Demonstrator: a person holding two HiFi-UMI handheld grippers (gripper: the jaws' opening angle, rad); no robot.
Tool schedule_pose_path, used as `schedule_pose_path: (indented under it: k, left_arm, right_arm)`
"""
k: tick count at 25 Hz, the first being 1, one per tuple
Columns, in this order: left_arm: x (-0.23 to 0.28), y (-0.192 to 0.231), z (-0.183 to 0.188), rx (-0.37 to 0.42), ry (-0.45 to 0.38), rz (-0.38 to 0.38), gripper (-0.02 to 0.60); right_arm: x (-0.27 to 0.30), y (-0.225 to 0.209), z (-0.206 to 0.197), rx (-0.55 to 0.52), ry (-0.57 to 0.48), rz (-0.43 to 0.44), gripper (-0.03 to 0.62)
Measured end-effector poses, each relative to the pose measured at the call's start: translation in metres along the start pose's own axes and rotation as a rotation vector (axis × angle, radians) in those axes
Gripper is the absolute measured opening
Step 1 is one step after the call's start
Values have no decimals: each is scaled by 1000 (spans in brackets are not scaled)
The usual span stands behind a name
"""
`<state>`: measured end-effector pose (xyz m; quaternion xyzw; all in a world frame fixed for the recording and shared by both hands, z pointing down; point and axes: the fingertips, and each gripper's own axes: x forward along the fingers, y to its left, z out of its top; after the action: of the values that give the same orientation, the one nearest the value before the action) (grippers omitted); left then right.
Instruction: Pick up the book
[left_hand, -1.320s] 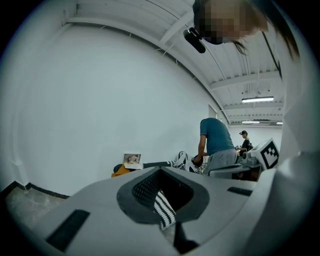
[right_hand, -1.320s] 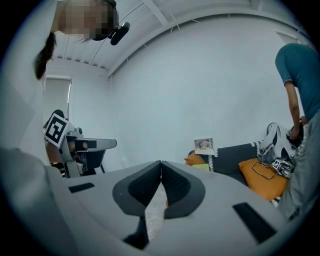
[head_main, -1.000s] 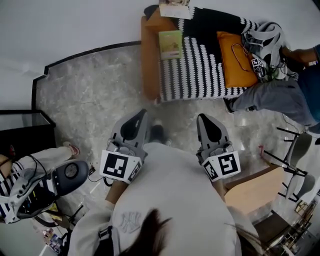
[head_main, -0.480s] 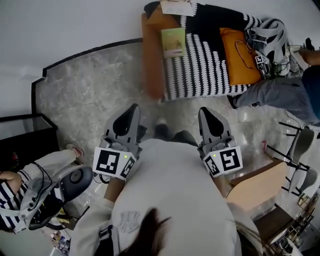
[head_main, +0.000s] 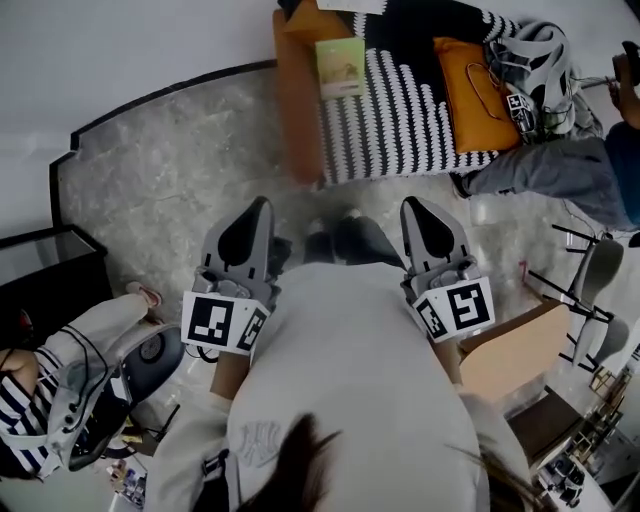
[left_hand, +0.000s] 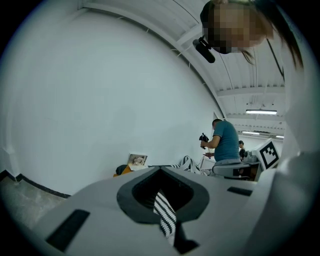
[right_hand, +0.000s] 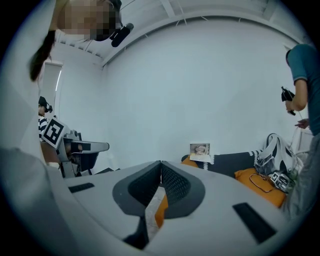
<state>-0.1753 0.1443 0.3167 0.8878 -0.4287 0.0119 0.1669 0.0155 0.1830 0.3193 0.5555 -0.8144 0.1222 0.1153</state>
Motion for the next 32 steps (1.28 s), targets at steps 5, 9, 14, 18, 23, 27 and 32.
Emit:
schedule_pose_path:
  k: [5,9,14,18,23,27,32]
  left_arm:
    - [-2,13,-4,-32,6,34,9]
    - [6,17,-8,-48,21,50,9]
    - [31,9,-9,-54,44,51,9]
    - [61,2,-9,-56,48,61,9]
    - [103,-18,1,-33,38,64,9]
    - [138,-32,9,-21,25,73,9]
    - [171,-50,14,-6,21,83,9]
  right_arm:
    - [12,6,2,-9,23,34,18]
    - [19,0,-3,0,46,47,18]
    - [25,-24,-4,23,58,57,18]
    - [34,-55,-7,40,59,59,18]
    - [45,-100,7,40,36,74,18]
    - [52,-134,15,35,22,91,18]
    - [55,-172,20,47,16,100,18]
